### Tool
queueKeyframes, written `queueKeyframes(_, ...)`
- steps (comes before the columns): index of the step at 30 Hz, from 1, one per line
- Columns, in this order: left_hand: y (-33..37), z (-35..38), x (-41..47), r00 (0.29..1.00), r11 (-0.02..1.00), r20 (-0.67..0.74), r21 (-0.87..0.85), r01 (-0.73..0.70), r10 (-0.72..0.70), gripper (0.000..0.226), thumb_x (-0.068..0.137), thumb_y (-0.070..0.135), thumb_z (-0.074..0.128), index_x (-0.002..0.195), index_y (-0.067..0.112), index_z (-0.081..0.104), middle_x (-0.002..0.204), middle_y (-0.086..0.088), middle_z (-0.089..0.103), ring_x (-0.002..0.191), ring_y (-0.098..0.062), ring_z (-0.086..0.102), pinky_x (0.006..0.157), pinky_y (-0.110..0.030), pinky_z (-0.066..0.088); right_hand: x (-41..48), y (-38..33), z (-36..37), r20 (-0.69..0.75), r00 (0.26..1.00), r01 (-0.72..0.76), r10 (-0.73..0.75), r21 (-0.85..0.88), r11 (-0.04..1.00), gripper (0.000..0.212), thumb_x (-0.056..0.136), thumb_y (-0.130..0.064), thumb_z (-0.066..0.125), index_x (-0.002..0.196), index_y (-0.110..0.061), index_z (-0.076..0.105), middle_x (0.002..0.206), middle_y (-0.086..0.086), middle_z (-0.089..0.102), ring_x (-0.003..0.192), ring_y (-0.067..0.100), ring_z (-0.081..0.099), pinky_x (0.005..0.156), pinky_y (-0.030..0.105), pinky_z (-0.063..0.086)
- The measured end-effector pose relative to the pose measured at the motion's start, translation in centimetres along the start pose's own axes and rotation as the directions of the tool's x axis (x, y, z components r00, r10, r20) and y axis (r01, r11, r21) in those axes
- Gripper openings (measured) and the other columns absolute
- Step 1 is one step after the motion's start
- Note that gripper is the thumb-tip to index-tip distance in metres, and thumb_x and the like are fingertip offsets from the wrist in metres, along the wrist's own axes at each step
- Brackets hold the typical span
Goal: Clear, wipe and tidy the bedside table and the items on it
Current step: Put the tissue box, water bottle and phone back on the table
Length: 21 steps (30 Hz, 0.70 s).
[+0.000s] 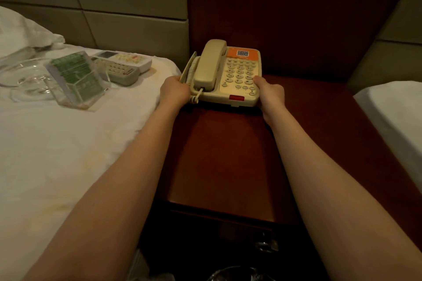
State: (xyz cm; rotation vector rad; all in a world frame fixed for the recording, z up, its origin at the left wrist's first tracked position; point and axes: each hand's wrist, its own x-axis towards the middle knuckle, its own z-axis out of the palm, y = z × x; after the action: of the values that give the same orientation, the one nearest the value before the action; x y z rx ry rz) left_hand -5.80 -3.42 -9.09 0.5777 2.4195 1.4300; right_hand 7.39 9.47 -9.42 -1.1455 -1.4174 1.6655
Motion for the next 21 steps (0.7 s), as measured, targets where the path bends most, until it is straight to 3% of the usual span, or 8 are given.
queueKeyframes(3,0.1,0.0,-0.1,1.000,0.998,-0.015,0.057,-0.026,0.027,0.040,0.088,0.001,0.038,0.121,0.006,0.061,0.113,-0.019,0.062,0.105,-0.035,0.056,0.086,-0.039,0.047,-0.3,0.5,0.3,-0.089,0.986,0.130,-0.144,-0.144,0.981,0.029,0.096,-0.033,0.049,0.105,-0.010,0.065,0.092,0.000,0.064,0.082,0.012,0.062,0.064,0.019,0.050)
queueKeyframes(12,-0.1,0.4,-0.1,0.992,0.986,-0.117,0.168,-0.025,0.045,0.034,0.092,0.005,0.041,0.120,0.007,0.061,0.116,-0.017,0.062,0.108,-0.032,0.056,0.080,-0.032,0.042,-0.3,0.9,1.1,-0.175,0.955,0.205,-0.239,-0.193,0.960,0.030,0.097,-0.026,0.047,0.113,-0.010,0.066,0.091,0.000,0.063,0.074,0.009,0.060,0.049,0.013,0.044)
queueKeyframes(21,-0.6,0.2,0.1,0.982,0.951,-0.172,0.307,-0.020,0.077,0.029,0.090,0.008,0.049,0.114,0.006,0.065,0.112,-0.018,0.063,0.106,-0.035,0.056,0.078,-0.034,0.043,-0.5,1.0,1.5,-0.203,0.933,0.244,-0.298,-0.253,0.936,0.027,0.096,-0.025,0.049,0.106,-0.010,0.069,0.102,0.004,0.068,0.076,0.007,0.056,0.048,0.012,0.042)
